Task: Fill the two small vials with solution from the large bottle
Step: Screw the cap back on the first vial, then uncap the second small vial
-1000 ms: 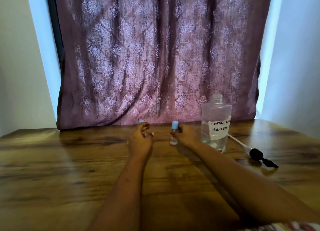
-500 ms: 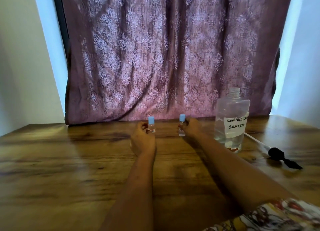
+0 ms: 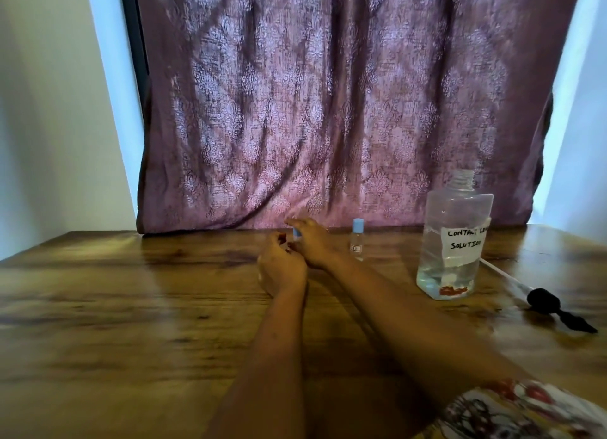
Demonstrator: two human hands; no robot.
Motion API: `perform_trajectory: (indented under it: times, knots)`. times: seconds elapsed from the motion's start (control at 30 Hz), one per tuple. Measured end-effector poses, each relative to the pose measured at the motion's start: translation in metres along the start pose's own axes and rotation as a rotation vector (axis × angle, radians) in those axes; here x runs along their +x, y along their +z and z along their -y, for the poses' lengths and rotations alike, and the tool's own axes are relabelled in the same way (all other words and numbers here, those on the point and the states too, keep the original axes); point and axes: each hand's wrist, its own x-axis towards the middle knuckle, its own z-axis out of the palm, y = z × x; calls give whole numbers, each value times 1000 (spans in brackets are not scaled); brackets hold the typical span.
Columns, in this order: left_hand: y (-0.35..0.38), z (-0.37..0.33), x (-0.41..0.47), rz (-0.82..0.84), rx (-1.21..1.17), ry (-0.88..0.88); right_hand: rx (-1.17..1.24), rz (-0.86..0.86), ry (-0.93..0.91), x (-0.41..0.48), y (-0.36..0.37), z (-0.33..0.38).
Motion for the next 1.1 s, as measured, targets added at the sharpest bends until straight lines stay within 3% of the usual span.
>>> perform_trajectory:
  times: [0.13,0.33,0.43,0.6,1.1]
  knots:
    - [4,1,-3,93,-20,21,42,-113,-9,-2,-12,-2]
    - [40,26,4,452,-247,78,120,-170,30,-37,-54,-10]
    - [23,2,-17,623,-339,77,124,-173,38,-64,-73,-20]
    - [23,-7,-34,857,-298,103,262,-230,100,-101,-84,-40]
    - [20,-15,-48,938,-306,109,431,-156,52,-109,-93,-50]
